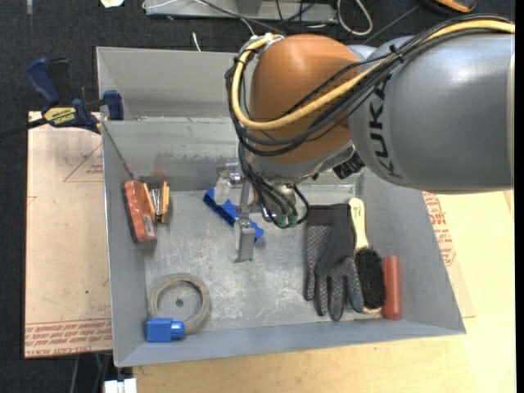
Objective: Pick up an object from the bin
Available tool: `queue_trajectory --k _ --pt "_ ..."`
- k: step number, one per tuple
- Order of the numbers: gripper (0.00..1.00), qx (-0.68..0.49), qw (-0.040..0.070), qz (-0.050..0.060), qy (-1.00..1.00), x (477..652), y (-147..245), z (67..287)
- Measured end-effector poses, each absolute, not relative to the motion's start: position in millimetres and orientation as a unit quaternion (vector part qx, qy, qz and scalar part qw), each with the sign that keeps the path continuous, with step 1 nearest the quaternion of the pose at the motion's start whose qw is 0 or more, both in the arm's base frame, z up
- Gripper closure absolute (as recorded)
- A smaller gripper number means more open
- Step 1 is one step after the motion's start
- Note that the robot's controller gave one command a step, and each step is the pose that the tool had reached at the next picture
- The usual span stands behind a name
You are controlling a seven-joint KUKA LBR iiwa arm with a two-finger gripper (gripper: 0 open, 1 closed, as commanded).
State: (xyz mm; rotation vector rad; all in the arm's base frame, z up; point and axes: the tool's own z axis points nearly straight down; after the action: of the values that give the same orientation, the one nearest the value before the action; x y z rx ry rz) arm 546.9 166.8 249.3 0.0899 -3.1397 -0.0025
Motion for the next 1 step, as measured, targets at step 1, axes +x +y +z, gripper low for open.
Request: queue_trajectory --k 1 --pt "0.0 -0.029 0.0 -0.001 -1.0 551.7 115.3 246.6"
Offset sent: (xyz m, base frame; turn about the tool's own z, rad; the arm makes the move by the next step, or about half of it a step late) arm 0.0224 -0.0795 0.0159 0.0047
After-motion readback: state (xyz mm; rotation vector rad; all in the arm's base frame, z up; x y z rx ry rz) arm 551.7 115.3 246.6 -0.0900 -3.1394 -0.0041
